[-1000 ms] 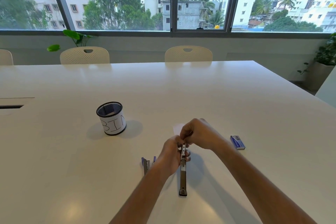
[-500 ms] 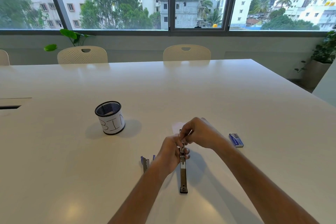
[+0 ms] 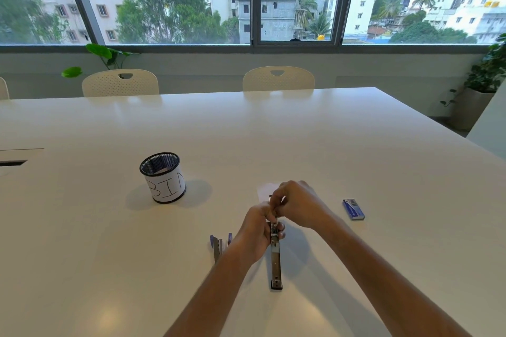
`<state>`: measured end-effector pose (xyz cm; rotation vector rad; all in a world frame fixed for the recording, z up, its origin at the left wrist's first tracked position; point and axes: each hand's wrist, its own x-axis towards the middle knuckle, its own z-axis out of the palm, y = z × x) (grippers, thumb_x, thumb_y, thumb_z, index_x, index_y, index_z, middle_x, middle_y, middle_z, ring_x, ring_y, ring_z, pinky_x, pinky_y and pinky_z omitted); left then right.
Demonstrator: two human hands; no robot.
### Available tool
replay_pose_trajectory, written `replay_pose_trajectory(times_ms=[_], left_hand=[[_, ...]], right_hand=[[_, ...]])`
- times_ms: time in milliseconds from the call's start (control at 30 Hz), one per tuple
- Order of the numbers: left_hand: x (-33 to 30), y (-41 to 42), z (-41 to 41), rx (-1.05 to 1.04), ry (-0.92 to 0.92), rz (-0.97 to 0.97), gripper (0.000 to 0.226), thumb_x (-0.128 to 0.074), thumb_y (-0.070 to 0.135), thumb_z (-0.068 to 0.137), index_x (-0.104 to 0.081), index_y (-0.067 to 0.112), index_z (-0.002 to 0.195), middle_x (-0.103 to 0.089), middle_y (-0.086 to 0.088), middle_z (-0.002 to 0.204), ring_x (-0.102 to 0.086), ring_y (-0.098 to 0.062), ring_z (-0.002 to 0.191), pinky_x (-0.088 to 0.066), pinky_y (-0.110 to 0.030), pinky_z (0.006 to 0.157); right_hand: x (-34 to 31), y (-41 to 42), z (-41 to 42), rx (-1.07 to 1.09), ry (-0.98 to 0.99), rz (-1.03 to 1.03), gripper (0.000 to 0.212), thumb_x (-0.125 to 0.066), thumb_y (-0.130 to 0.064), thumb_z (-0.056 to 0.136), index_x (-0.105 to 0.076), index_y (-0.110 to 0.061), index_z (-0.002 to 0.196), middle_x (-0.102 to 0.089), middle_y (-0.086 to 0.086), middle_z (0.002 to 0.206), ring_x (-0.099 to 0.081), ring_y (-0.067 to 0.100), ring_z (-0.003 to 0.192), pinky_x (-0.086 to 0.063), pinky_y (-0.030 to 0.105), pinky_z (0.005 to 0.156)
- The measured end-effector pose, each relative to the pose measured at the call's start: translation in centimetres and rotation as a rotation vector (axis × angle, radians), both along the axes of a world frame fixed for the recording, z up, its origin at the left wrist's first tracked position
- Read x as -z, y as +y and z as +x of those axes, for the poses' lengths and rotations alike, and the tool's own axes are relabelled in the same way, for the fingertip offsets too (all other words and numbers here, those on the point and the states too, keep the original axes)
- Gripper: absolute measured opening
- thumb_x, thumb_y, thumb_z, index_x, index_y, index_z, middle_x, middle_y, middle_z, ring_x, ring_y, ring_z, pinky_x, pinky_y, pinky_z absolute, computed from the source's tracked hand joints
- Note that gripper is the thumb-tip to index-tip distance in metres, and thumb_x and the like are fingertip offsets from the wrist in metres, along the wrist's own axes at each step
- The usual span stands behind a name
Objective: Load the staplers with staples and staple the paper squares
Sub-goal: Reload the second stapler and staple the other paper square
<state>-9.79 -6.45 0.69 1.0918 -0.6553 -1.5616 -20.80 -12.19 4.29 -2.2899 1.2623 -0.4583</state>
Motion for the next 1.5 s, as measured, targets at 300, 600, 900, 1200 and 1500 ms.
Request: replay_pose_trajectory(times_ms=[300,600,900,1200,1500], left_hand=[[0.3,0.1,0.0,0.053,-0.048,-0.052,0.043,-0.042,0.004,0.049,-0.049,0.002,0.092,-0.046,-0.01,0.075,-0.043,-0.018,0.056,-0.038,-0.026,0.048],[1.0,0.0,-0.3,0.079,-0.073,-0.083,0.05,-0.044,0.004,0.05,-0.051,0.002,0.1,-0.049,-0.011,0.079,-0.044,-0.017,0.056,-0.036,-0.026,0.048],[1.2,0.0,-0.2,0.098,0.037,-0.069,0.051,-0.048,0.004,0.058,-0.052,0.0,0.108,-0.047,-0.011,0.088,-0.049,-0.019,0.058,-0.04,-0.03,0.052],[1.1,-0.1,0.2,0.108,0.137,-0.123,0.035,-0.047,0.002,0.09,-0.051,-0.001,0.125,-0.055,-0.018,0.103,-0.055,-0.023,0.067,-0.048,-0.034,0.057],[0.7,0.4,0.0,0.151,0.051,-0.215,0.033,-0.047,0.013,0.098,-0.047,0.005,0.13,-0.053,-0.013,0.099,-0.053,-0.017,0.067,-0.046,-0.029,0.059]], right_hand=[[0.4,-1.0,-0.5,0.08,-0.242,0.402,0.015,-0.071,0.002,0.068,-0.072,-0.012,0.066,-0.067,0.002,0.064,-0.06,0.01,0.06,-0.051,0.021,0.058],[1.3,-1.2,-1.0,0.129,-0.323,0.451,0.013,-0.071,0.002,0.069,-0.068,-0.011,0.068,-0.059,-0.002,0.056,-0.056,0.01,0.054,-0.049,0.022,0.053],[2.1,-1.9,-1.3,0.243,-0.423,0.33,0.013,-0.076,-0.011,0.074,-0.066,-0.013,0.082,-0.058,0.001,0.065,-0.055,0.014,0.06,-0.048,0.024,0.055],[2.5,-2.1,-1.2,0.189,-0.393,0.282,0.019,-0.07,-0.023,0.083,-0.068,-0.02,0.102,-0.068,-0.004,0.092,-0.068,0.013,0.075,-0.055,0.023,0.061],[2.6,-1.5,-1.2,0.108,-0.402,0.206,0.008,-0.068,-0.023,0.086,-0.073,-0.022,0.092,-0.071,-0.01,0.083,-0.067,0.005,0.075,-0.048,0.016,0.06]])
